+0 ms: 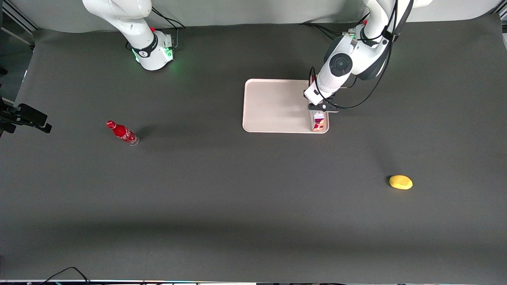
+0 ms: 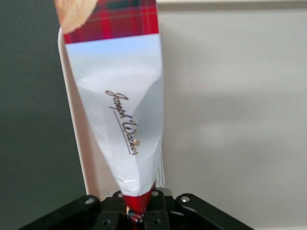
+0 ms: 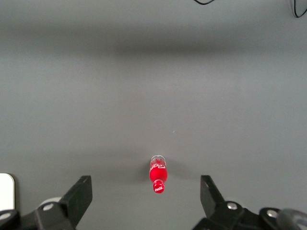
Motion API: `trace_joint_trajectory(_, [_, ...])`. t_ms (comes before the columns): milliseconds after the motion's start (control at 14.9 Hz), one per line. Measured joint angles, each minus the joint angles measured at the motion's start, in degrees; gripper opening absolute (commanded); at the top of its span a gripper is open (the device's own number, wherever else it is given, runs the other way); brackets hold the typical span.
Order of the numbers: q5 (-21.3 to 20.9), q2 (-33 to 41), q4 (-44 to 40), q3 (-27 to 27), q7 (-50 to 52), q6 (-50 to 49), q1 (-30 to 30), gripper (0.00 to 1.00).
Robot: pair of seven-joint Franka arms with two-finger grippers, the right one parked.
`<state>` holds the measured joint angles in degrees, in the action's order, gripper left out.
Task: Place red cookie box on tray
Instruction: 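Carry the held box over the pink tray, then lower the box onto the tray and open the left gripper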
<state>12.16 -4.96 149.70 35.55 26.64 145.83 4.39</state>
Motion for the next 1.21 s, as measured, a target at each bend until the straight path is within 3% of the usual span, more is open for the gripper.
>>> trace_joint_trajectory(135, [0.0, -0.3, 0.0, 0.0, 0.0, 0.1, 0.0, 0.00])
trace_joint_trajectory(202, [0.0, -0.3, 0.0, 0.0, 0.0, 0.1, 0.0, 0.34])
trace_joint_trajectory(337, [0.0, -0.4, 0.0, 0.0, 0.0, 0.1, 0.0, 0.75])
trace_joint_trajectory(404, [0.0, -0.4, 0.0, 0.0, 0.0, 0.1, 0.0, 0.94])
trace_joint_trajectory(471, [0.0, -0.4, 0.0, 0.0, 0.0, 0.1, 0.0, 1.00])
trace_joint_trajectory(1212, [-0.1, -0.4, -0.3, 0.0, 0.0, 0.4, 0.0, 1.00])
